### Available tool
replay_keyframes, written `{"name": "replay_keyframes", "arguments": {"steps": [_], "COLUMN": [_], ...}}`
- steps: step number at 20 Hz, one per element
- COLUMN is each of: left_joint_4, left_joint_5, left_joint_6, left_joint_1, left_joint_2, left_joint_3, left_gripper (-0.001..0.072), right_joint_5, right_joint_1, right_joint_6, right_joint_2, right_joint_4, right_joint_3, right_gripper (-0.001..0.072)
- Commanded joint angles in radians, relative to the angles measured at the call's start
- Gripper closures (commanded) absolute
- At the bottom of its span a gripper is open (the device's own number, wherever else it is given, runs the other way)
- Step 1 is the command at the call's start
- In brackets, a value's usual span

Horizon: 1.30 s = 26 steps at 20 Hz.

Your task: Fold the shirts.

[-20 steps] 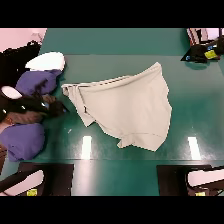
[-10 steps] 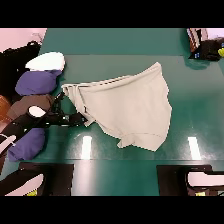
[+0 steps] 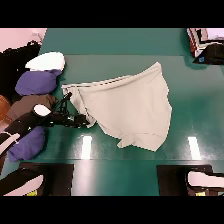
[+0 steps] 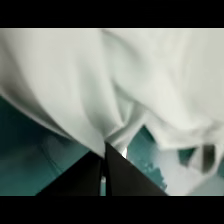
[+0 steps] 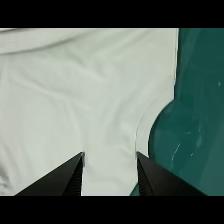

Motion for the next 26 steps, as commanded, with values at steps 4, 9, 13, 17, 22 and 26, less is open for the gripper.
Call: {"name": "replay_keyframes", "arguments": {"steps": [4,9,13,17,22,26], "left_joint_4": [0.087,0.102,0.103,0.103,0.103,0.103], "left_joint_5": [-0.243,-0.236,-0.228,-0.23,-0.233,-0.248], "left_joint_6": [0.004,0.001,0.001,0.001,-0.004,-0.004], "left_joint_1": [0.06,0.06,0.06,0.06,0.06,0.06], "left_joint_2": [0.114,0.126,0.126,0.126,0.126,0.126], "left_joint_3": [0.251,0.334,0.334,0.334,0.334,0.334], "left_gripper": [0.068,0.068,0.068,0.068,0.068,0.068], "right_joint_5": [-0.044,-0.162,-0.278,-0.408,-0.489,-0.509], "right_joint_1": [-0.151,-0.2,-0.111,0.025,0.15,0.162], "right_joint_6": [0.002,0.0,0.001,0.044,0.082,0.087], "right_joint_2": [0.226,0.388,0.45,0.467,0.467,0.467], "right_joint_4": [-0.003,0.012,0.055,0.064,0.061,0.062], "right_joint_3": [-0.5,-1.043,-1.339,-1.429,-1.408,-1.407], "right_gripper": [0.0334,0.0153,0.0157,0.0261,0.0261,0.0583]}}
